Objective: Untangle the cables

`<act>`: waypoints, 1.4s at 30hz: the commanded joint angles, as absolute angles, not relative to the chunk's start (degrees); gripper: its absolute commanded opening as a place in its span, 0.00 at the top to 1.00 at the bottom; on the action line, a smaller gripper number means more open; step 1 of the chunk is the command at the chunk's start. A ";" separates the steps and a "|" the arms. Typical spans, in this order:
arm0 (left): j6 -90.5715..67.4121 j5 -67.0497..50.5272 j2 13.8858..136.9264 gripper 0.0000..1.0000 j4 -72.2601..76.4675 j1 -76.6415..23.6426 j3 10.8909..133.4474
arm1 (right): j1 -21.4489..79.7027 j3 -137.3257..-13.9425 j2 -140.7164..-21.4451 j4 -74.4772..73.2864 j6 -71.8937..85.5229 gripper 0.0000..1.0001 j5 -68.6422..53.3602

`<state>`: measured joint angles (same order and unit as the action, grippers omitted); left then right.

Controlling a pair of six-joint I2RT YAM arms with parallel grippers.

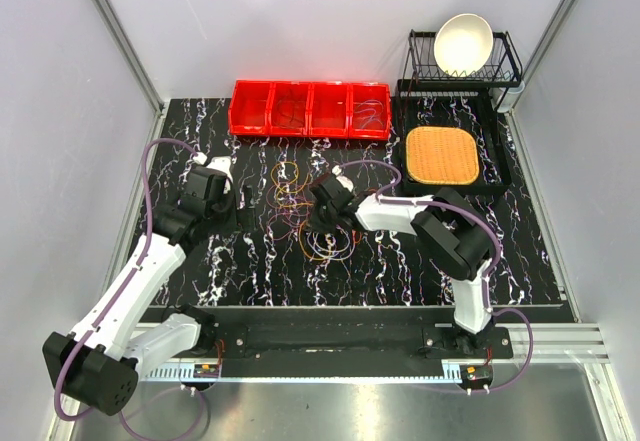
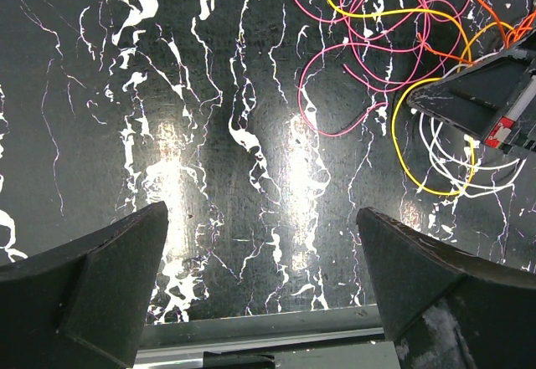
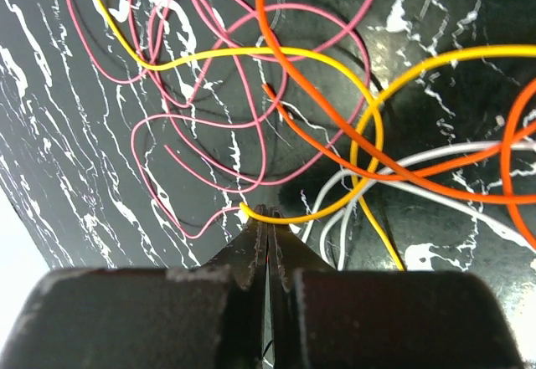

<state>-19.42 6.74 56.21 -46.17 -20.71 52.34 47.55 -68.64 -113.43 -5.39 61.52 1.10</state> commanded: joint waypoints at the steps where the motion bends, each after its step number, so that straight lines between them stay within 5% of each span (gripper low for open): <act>1: -19.07 8.26 55.72 0.01 -43.59 -21.01 52.47 | 47.37 -70.75 -108.74 -4.57 58.46 1.00 3.87; 14: -23.89 8.61 59.23 0.02 -42.46 -26.43 53.96 | 48.34 -58.81 -85.61 -11.24 53.70 0.99 7.30; 17: -26.88 10.98 64.57 0.04 -39.04 -32.14 55.28 | 48.43 -56.61 -83.06 -12.56 53.70 0.73 7.29; 21: -27.51 11.86 73.55 0.07 -33.24 -36.56 57.48 | 47.73 -53.79 -78.59 -13.80 53.18 0.55 8.44; 32: -22.24 8.70 94.82 0.20 -22.77 -37.88 64.95 | 42.63 -47.02 -66.45 -18.89 50.98 0.52 8.00; 42: -22.15 7.38 100.19 0.36 -21.00 -38.58 65.48 | 41.40 -47.28 -66.26 -19.51 49.66 0.52 7.03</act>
